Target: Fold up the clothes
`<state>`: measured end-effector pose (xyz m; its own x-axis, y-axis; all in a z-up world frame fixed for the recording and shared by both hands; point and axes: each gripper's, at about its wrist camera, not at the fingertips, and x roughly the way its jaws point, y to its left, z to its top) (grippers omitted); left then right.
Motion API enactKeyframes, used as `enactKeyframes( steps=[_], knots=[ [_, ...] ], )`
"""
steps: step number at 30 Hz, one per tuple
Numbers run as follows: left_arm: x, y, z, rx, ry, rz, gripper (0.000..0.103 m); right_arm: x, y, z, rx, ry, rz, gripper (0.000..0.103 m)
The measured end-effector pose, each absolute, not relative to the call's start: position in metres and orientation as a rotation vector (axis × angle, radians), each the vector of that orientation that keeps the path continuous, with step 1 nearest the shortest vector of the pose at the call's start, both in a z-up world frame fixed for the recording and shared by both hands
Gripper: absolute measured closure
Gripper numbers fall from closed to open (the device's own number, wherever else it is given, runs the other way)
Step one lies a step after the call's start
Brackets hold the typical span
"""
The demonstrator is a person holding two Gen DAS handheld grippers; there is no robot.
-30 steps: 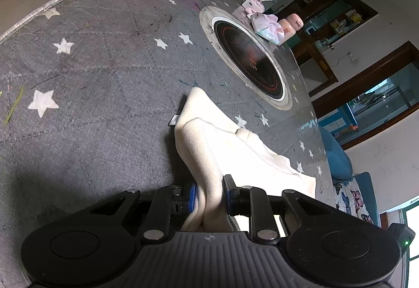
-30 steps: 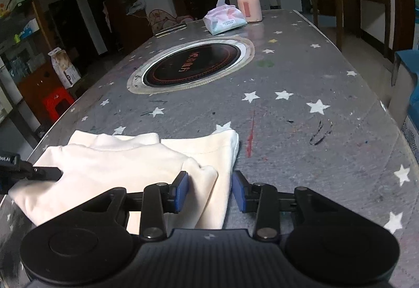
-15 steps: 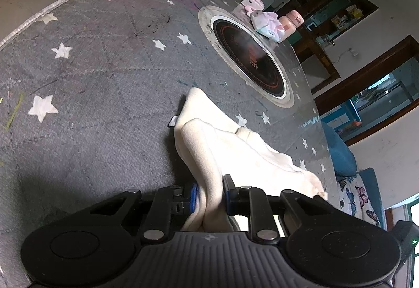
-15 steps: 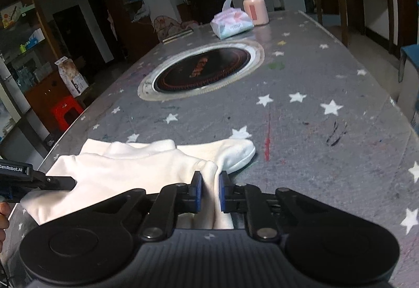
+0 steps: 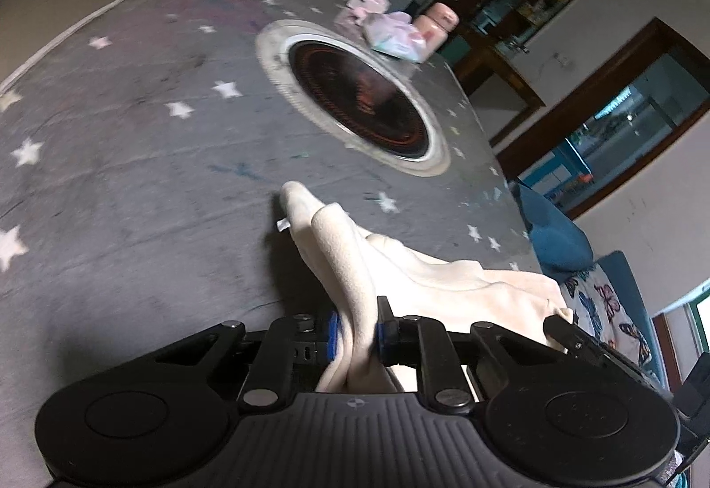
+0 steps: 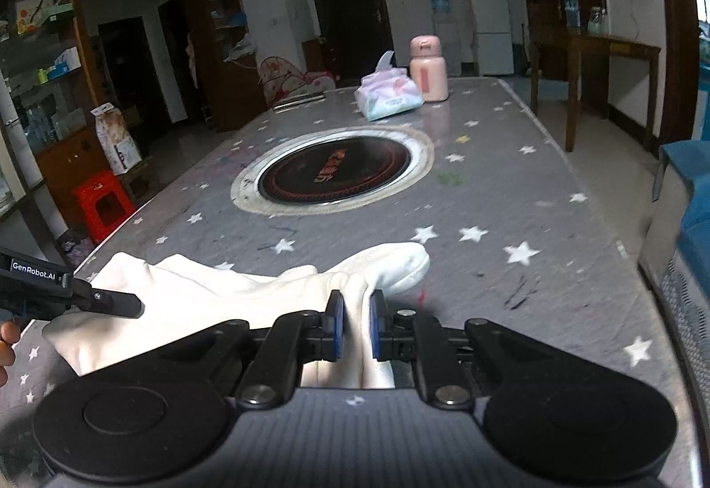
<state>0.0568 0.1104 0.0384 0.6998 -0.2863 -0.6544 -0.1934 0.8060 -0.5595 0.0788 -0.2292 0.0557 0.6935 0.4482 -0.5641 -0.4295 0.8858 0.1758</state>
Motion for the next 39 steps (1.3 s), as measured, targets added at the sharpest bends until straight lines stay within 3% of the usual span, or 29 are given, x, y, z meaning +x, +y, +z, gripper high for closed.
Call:
enactKeyframes(
  steps=[18,39],
  knots=[
    [0.129,0.034,0.059,-0.567,0.822,-0.148,0.086,0.107,-0.29,0.084,-0.005,0.56,0.323,0.093],
    [0.164,-0.01,0.045,-0.498,0.858,-0.163,0.088,0.142,-0.334,0.062,-0.01,0.604,0.215,0.093]
  ],
)
